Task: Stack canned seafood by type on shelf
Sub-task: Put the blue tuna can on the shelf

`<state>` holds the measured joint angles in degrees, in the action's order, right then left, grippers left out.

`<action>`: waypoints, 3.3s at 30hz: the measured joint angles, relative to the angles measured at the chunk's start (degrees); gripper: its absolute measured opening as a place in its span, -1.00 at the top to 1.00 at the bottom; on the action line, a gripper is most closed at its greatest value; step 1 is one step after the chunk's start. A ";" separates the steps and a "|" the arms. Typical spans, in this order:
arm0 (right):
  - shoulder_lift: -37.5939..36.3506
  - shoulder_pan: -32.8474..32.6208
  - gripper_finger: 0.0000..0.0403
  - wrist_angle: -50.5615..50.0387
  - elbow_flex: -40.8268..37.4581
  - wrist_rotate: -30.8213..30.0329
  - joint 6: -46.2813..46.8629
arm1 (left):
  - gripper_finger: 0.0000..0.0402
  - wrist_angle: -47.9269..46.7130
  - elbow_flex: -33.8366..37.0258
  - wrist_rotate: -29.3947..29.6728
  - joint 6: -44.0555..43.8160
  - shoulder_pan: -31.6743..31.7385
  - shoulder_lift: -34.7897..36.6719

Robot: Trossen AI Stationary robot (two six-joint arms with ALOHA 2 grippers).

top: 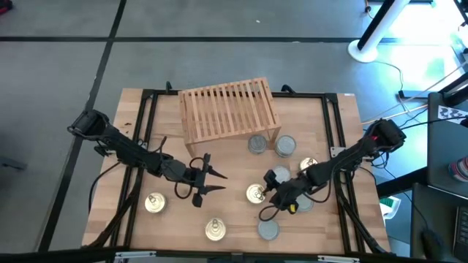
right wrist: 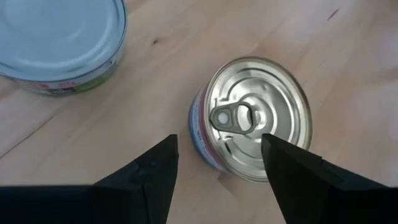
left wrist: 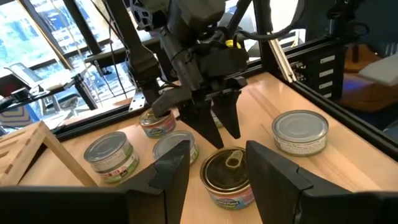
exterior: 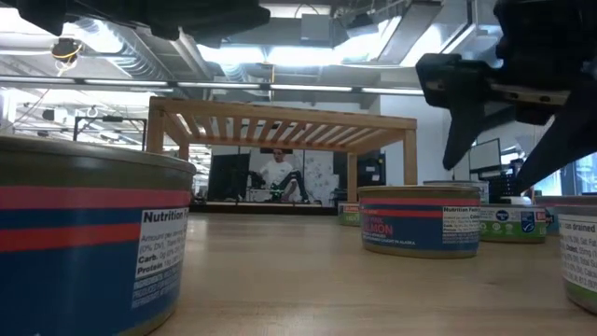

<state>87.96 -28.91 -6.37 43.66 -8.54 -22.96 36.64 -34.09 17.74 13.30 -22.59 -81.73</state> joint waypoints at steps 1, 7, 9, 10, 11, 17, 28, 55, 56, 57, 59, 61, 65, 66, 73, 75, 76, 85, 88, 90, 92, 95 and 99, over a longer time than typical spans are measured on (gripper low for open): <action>0.13 0.00 -0.06 0.05 0.00 -0.04 -0.02 | 0.24 0.01 0.00 0.00 0.00 0.00 0.00; 0.16 0.00 0.19 -0.11 0.00 -0.04 0.04 | 0.24 0.01 0.00 0.02 0.04 0.00 0.00; 0.16 0.00 0.25 -0.10 0.00 -0.04 0.07 | 0.24 0.00 0.00 0.02 0.02 0.00 0.00; 0.35 0.00 0.27 -0.06 0.00 -0.04 0.09 | 0.24 0.01 0.00 0.02 0.00 0.00 0.00; 0.56 0.00 0.30 0.04 0.00 -0.06 0.09 | 0.24 0.01 0.00 0.02 0.00 0.00 0.00; 3.73 0.02 0.35 1.11 0.07 -0.59 0.11 | 0.24 -0.10 0.00 0.02 -1.31 0.00 0.00; 4.83 0.02 0.35 3.00 0.06 -1.75 0.07 | 0.24 -0.04 0.02 0.01 -1.55 0.00 0.00; 4.91 0.04 0.60 0.33 -0.06 -11.91 0.11 | 0.24 0.01 0.04 0.02 -0.94 0.02 0.02; 4.90 0.04 0.65 0.37 -0.04 -11.91 0.11 | 0.24 0.01 0.04 0.02 -0.94 0.02 0.02; 4.88 0.04 0.70 0.39 -0.04 -11.89 0.11 | 0.24 0.01 0.04 0.02 -0.94 0.02 0.02; 4.88 0.04 0.79 0.50 -0.02 -11.89 0.09 | 0.24 0.01 0.04 0.02 -0.93 0.02 0.02; 4.88 0.04 0.87 0.61 0.01 -11.89 0.04 | 0.24 0.01 0.04 0.02 -0.92 0.02 0.02; 4.83 0.04 0.98 0.74 0.02 -11.85 0.09 | 0.24 0.01 0.04 0.02 -0.92 0.02 0.02; 4.83 0.04 0.98 0.77 0.02 -11.86 0.11 | 0.24 0.01 0.04 0.02 -0.92 0.02 0.02; 4.88 0.04 0.99 2.02 -0.05 -11.42 0.36 | 0.24 0.28 -2.49 0.05 -0.90 0.29 -1.73; 4.94 0.07 0.99 2.78 -0.06 -11.17 1.23 | 0.24 0.26 -4.20 0.04 -0.68 0.77 -3.84; 4.94 0.07 0.99 2.90 -0.08 -11.11 1.76 | 0.24 0.17 -5.10 0.05 -0.67 1.07 -5.10; 4.96 0.05 1.00 3.61 -0.09 -10.99 8.62 | 0.24 -0.41 -14.89 0.05 2.27 3.35 -18.78; 4.99 0.07 1.00 4.09 -0.09 -10.99 10.25 | 0.24 -3.87 -17.68 0.07 1.56 4.08 -21.32; 5.03 0.07 1.00 5.04 -0.15 -10.92 10.87 | 0.24 -6.04 -18.75 0.06 0.92 4.58 -21.95; 5.07 0.07 1.00 5.69 -0.16 -10.90 10.93 | 0.24 -6.92 -19.15 0.03 0.27 5.15 -21.97; 5.07 0.07 1.00 5.82 -0.17 -10.84 10.93 | 0.24 -7.39 -19.15 0.09 1.28 5.68 -21.84; 5.07 0.06 1.00 6.00 -0.15 -10.91 10.93 | 0.24 -8.07 -19.15 0.07 6.34 5.84 -21.84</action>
<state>93.03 -28.85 -0.37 43.51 -19.44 -12.03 28.57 -53.23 17.80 19.64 -16.75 -103.57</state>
